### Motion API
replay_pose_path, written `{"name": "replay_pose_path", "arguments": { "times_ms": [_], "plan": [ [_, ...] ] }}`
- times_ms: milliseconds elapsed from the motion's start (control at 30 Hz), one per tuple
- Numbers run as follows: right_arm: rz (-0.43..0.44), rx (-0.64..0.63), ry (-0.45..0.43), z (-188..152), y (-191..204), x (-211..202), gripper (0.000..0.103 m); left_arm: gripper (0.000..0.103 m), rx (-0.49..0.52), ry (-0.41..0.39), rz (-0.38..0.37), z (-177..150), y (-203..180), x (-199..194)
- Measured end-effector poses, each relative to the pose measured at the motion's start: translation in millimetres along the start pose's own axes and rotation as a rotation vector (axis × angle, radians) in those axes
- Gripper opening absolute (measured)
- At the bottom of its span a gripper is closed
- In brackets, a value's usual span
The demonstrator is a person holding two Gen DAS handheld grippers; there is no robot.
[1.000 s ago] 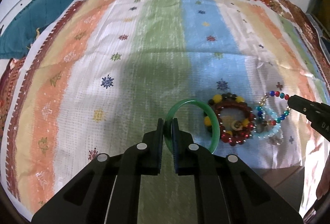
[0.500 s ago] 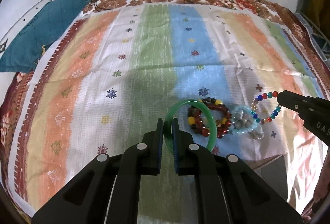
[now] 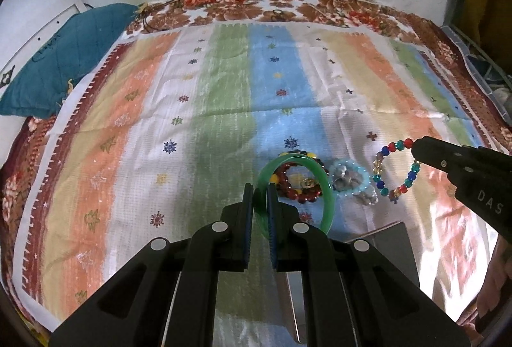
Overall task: Organize jewelry
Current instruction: 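Lift and carry both held bracelets over the silver tin, then open left tool dropping the green bangle into the tin while right tool releases the dark bracelet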
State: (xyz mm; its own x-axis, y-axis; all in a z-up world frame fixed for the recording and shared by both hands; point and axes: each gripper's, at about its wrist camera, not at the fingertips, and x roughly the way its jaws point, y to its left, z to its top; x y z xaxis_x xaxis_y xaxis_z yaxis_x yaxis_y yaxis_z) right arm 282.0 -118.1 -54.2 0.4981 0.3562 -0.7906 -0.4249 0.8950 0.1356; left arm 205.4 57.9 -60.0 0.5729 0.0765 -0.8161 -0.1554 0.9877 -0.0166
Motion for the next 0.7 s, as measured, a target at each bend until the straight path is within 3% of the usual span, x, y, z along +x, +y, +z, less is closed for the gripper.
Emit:
{"name": "replay_pose_path", "arguments": {
  "times_ms": [700],
  "plan": [
    [0.036,-0.039,-0.105,-33,18,-55,0.010,0.008,-0.009,-0.053,-0.047,-31,-14,-45]
  ]
}}
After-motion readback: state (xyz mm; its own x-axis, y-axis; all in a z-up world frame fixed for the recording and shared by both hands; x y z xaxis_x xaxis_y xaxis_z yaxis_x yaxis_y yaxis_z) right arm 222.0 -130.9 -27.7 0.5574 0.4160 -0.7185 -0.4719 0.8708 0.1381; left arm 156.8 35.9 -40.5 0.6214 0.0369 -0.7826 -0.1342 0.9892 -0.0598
